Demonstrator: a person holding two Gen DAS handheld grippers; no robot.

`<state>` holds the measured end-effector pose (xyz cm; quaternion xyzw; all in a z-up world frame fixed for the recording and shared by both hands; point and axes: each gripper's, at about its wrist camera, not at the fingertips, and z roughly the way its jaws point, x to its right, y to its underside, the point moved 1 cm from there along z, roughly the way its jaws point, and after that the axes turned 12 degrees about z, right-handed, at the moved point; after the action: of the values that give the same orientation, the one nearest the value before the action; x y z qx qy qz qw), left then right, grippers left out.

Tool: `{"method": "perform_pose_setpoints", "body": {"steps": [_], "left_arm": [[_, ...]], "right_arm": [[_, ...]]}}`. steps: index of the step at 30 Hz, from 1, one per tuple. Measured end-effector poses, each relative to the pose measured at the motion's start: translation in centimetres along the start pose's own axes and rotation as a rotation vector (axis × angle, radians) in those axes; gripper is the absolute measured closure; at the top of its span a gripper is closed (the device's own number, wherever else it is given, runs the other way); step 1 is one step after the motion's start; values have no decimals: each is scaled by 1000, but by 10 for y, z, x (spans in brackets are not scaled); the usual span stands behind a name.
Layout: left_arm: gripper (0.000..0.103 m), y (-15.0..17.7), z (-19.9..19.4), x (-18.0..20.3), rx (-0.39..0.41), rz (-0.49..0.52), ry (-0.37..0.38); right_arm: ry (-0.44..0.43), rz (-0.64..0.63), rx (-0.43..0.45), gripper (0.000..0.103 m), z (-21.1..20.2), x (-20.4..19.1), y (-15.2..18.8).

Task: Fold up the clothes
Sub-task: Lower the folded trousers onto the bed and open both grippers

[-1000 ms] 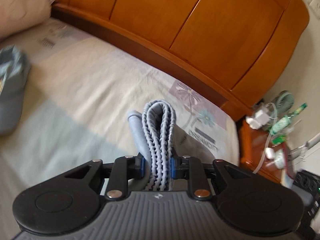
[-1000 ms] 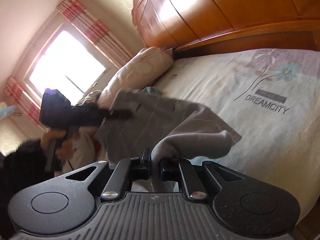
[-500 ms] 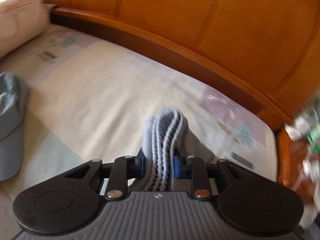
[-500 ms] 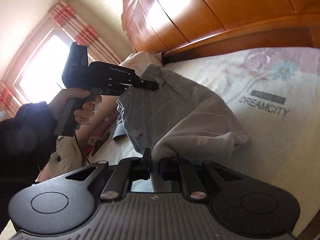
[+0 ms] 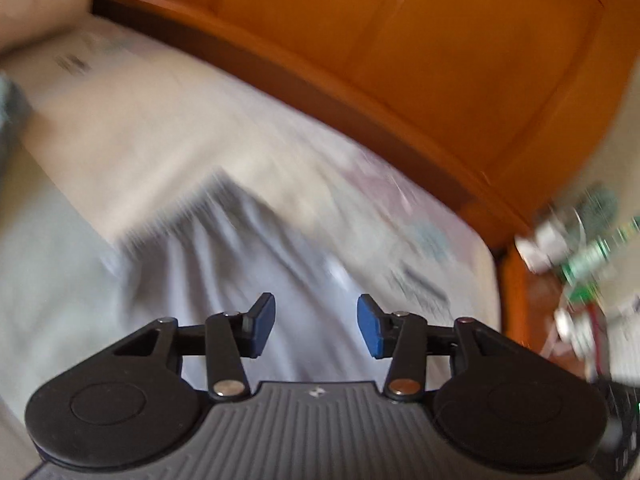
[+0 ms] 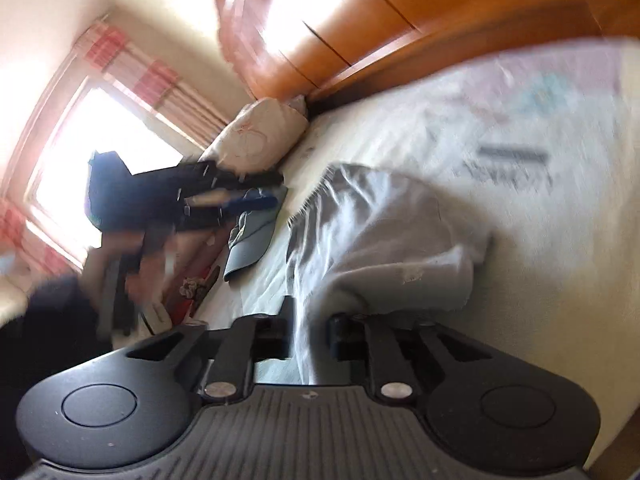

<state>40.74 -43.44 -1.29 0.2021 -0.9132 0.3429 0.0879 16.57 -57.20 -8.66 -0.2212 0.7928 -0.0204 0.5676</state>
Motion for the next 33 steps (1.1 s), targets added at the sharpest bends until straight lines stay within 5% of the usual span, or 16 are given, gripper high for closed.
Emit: {"method": "perform_pose_setpoints", "body": {"steps": [2,6,12,19,22,23,24,26,30,33], "left_arm": [[58,23,12,6,-13,-16,51],[59,57,30,2,-38,-92,83],[58,71,28,-17,15,-202,143],[57,78,28,-18,27,-207,148],[57,79,29,-18,31,-218,154],[57,79,29,-19,31,-222,155],[57,78,29,-18,30,-225,155],[58,76,27,-15,29,-215,153],[54,73,25,-7,9,-161,151],[53,75,27,-5,-8,-144,147]], "right_arm": [[-38,87,-11,44,-4,16,1],[-123,269,-20,31,-6,47,1],[-161,472,95,27,-2,71,-7],[-135,374,261,24,-5,58,-13],[-84,343,244,32,0,60,-13],[-69,305,242,42,-1,56,-14],[-38,249,247,68,-3,50,-15],[3,128,251,93,-7,35,-16],[57,-124,246,93,-19,6,-7],[162,-90,189,87,-24,24,-2]]}}
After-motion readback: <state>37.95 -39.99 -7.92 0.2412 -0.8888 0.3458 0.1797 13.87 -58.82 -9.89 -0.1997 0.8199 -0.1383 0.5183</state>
